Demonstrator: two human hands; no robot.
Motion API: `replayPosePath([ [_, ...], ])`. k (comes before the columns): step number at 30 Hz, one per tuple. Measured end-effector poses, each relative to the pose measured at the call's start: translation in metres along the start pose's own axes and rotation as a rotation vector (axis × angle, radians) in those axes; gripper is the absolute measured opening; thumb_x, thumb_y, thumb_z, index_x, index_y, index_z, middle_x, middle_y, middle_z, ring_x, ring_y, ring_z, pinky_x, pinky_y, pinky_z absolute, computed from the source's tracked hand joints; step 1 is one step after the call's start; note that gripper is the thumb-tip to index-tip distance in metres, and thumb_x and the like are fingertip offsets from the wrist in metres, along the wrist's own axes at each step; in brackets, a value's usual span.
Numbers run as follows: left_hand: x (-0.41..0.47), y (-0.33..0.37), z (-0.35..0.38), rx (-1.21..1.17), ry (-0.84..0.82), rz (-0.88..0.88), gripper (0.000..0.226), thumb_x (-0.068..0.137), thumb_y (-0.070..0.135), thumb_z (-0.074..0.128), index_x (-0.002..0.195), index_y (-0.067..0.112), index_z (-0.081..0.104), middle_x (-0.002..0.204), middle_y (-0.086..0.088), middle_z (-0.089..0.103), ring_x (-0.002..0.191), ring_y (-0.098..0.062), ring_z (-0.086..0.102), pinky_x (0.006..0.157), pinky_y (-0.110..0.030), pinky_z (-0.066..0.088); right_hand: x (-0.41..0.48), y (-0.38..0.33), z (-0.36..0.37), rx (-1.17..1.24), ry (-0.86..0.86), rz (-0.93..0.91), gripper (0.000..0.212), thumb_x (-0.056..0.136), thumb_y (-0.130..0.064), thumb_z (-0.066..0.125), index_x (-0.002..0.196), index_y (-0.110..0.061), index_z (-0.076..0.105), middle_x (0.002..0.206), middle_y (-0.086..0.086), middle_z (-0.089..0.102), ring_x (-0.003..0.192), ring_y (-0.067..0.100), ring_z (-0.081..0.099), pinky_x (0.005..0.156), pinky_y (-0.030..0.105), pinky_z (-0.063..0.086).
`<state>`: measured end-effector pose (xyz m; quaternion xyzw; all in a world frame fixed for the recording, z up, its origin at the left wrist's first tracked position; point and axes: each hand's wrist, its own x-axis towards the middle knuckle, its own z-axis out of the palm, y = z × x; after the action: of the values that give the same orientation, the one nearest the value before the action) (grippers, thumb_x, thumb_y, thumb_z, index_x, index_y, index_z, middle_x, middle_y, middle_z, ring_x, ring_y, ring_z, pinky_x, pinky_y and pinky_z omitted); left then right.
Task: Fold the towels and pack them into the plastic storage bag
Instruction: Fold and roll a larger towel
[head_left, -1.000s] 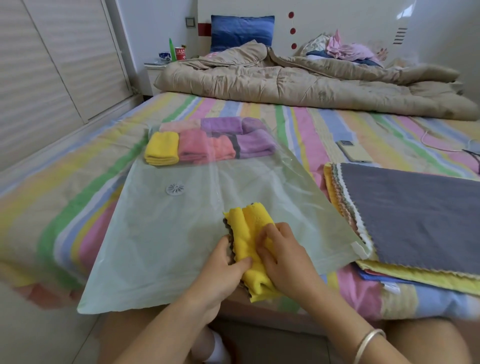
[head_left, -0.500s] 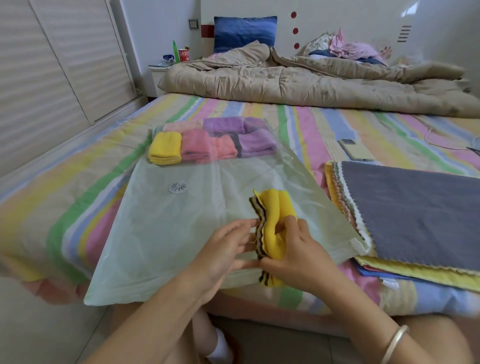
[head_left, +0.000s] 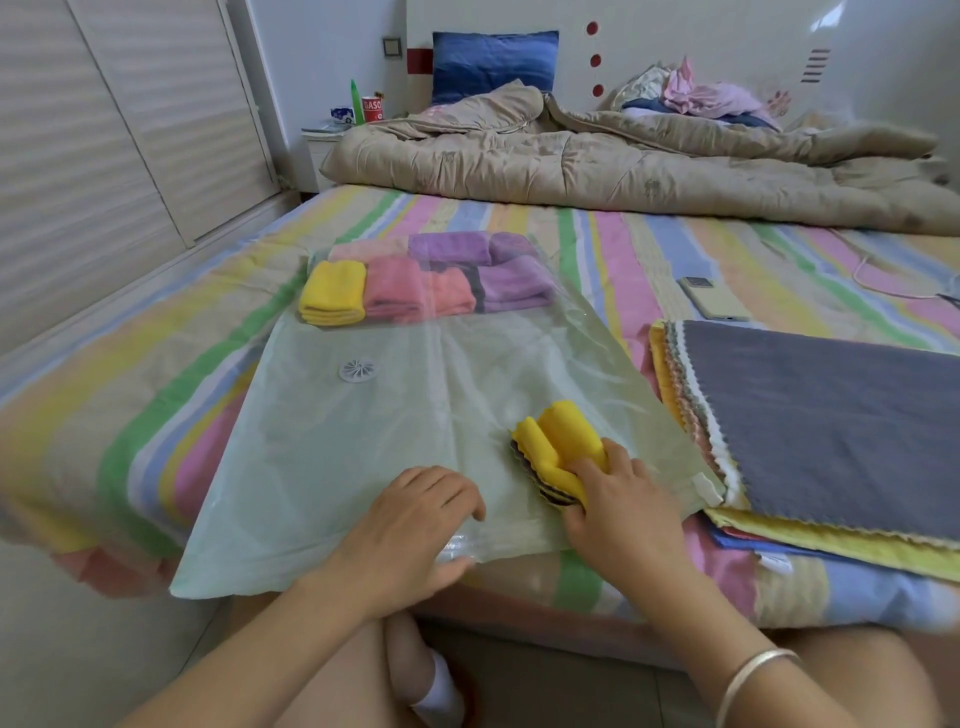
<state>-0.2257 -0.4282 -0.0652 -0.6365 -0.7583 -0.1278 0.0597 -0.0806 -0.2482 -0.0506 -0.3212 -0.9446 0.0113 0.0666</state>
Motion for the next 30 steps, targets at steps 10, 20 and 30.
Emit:
replayPosePath([
  [10,-0.009,-0.007,-0.022,0.077,0.160,0.029,0.018,0.081,0.035,0.058,0.066,0.027,0.064,0.065,0.012,0.059,0.065,-0.007,0.057,0.042,-0.026,0.042,-0.004,0.010,0.002,0.204,0.014,-0.042,0.045,0.073,-0.040,0.057,0.118,-0.031,0.060,0.131,0.001,0.050,0.106,0.026,0.057,0.075,0.035,0.047],
  [20,0.002,-0.005,-0.068,-0.582,0.426,-0.396,0.012,0.081,0.020,0.076,0.071,0.025,0.074,0.069,0.015,0.070,0.066,-0.007,0.063,0.059,-0.031,0.050,-0.029,0.001,-0.050,0.677,-0.218,-0.527,0.044,0.062,-0.033,0.053,0.102,-0.037,0.072,0.109,-0.021,0.062,0.090,0.004,0.064,0.073,0.026,0.050],
  [30,0.021,-0.005,-0.124,-0.744,0.352,-0.327,0.012,0.083,0.022,0.074,0.074,0.014,0.076,0.071,0.005,0.072,0.068,-0.010,0.065,0.059,-0.021,0.049,0.080,-0.061,-0.054,0.470,-0.160,0.046,0.026,0.095,-0.040,0.047,0.107,-0.021,0.059,0.100,0.008,0.059,0.108,0.029,0.059,0.078,0.030,0.040],
])
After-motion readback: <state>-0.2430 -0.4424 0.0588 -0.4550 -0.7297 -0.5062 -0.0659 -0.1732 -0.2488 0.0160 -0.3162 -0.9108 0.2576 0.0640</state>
